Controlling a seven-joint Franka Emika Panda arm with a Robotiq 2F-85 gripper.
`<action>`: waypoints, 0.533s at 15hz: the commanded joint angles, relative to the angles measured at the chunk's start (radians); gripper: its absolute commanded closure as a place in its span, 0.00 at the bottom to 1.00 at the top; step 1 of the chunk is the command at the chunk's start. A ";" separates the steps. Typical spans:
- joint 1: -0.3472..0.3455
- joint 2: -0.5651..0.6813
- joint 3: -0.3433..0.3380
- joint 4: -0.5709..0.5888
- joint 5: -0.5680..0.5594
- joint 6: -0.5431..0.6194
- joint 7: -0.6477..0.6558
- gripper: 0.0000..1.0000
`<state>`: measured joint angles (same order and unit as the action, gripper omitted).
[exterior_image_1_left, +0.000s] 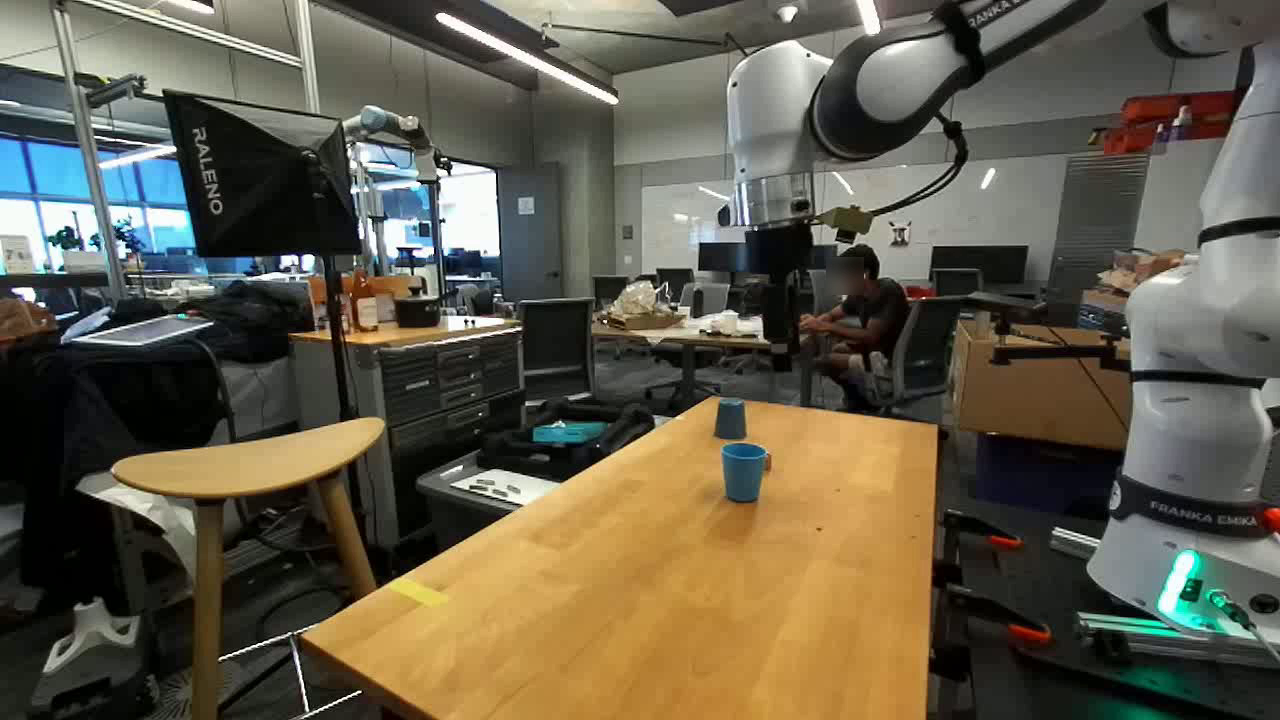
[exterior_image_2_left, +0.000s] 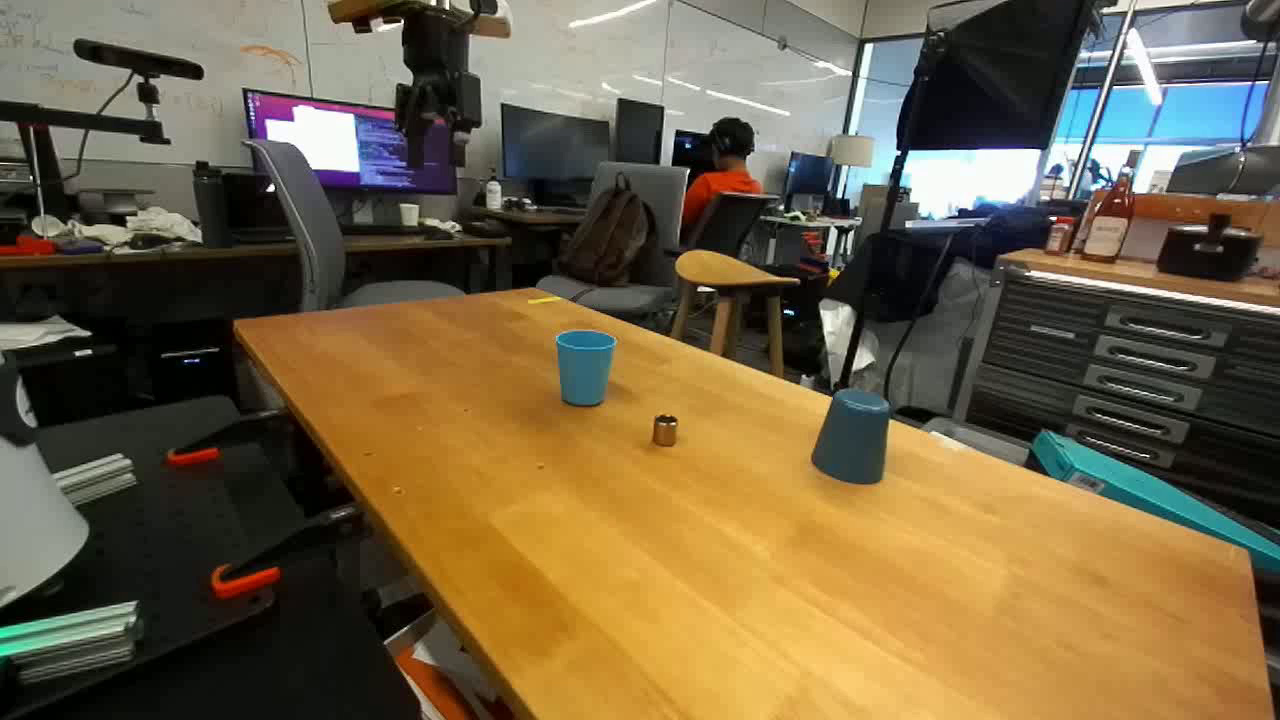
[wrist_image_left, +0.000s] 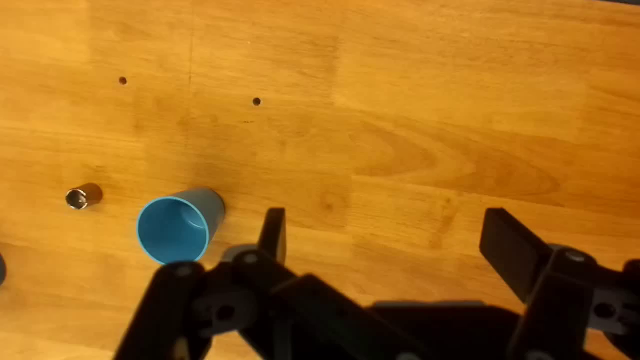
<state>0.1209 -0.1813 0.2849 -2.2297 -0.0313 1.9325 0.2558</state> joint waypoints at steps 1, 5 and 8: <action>0.023 0.002 -0.021 0.003 -0.004 -0.002 0.004 0.00; 0.023 0.001 -0.021 0.009 -0.004 -0.002 0.004 0.00; -0.021 0.025 -0.081 0.060 0.021 -0.001 -0.035 0.00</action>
<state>0.1214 -0.1807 0.2779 -2.2245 -0.0313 1.9328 0.2556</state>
